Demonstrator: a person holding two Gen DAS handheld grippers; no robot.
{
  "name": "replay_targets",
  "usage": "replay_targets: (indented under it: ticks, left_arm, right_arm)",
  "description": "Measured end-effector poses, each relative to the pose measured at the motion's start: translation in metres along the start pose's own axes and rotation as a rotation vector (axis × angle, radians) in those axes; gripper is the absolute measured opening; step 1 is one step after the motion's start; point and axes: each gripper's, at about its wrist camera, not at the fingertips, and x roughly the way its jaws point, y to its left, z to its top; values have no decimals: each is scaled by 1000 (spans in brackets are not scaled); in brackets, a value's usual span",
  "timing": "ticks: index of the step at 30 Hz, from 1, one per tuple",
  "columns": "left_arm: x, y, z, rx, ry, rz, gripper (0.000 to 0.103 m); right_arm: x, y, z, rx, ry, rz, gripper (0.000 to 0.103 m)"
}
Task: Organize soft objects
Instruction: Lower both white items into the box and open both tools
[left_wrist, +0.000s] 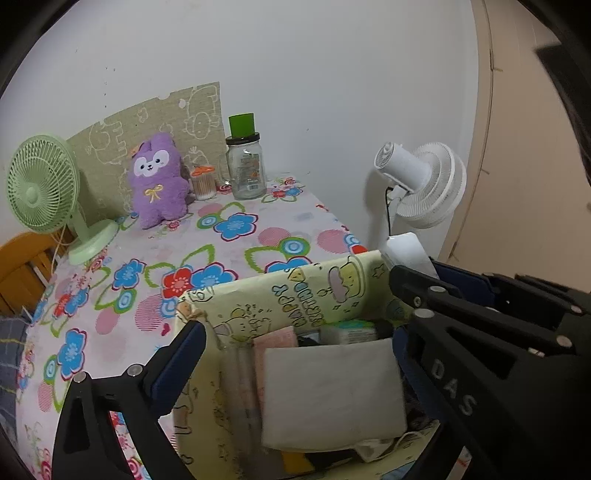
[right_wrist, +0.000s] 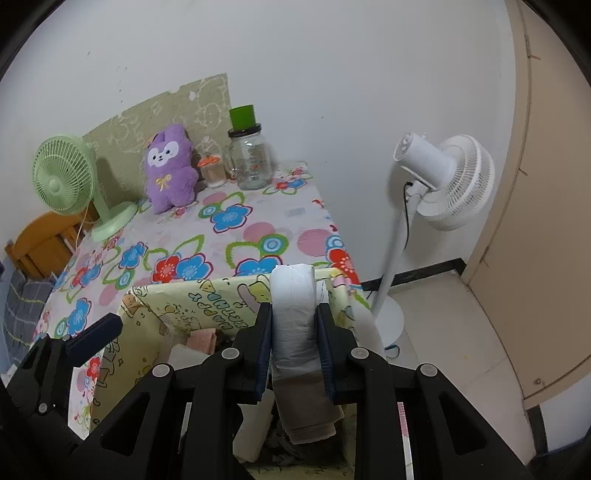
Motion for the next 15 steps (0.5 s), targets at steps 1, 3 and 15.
replay_targets:
  ticks: [1, 3, 15]
  left_arm:
    - [0, 0, -1, 12, 0, 9, 103]
    - [-1, 0, -2, 27, -1, 14, 103]
    - [1, 9, -3, 14, 30, 20, 103]
  right_arm:
    - [2, 1, 0, -1, 4, 2, 26]
    - [6, 3, -2, 5, 19, 26, 26]
    - [6, 9, -5, 15, 26, 1, 75]
